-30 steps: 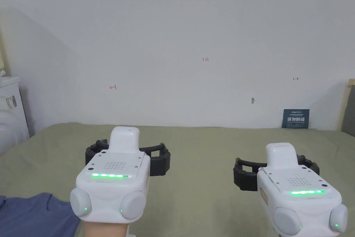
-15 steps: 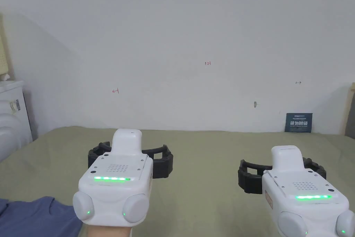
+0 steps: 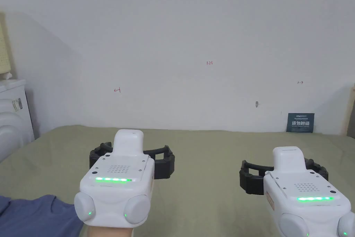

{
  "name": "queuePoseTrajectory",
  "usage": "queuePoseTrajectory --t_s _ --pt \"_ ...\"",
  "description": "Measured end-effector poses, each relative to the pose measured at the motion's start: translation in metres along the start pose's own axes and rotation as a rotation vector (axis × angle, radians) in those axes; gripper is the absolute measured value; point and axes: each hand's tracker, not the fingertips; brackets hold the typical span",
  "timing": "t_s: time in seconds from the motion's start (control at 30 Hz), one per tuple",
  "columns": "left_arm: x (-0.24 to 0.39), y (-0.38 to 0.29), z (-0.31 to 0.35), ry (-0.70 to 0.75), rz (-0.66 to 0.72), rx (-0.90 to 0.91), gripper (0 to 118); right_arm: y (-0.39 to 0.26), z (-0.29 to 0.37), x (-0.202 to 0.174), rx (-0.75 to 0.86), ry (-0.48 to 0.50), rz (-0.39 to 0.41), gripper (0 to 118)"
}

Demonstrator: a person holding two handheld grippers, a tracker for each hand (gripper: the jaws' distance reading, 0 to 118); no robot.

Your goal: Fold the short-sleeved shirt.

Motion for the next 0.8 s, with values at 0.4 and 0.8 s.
queuePoseTrajectory --t_s 0.4,0.8 --pt "-0.0017 0.0027 -0.0008 0.007 0.003 0.013 118 0.0021 0.0001 -0.0013 0.0 0.005 0.001 118" --pt "-0.0022 0.0014 -0.0005 0.004 0.009 0.004 118 -0.0006 -0.0001 -0.0033 -0.009 -0.001 0.006 118"
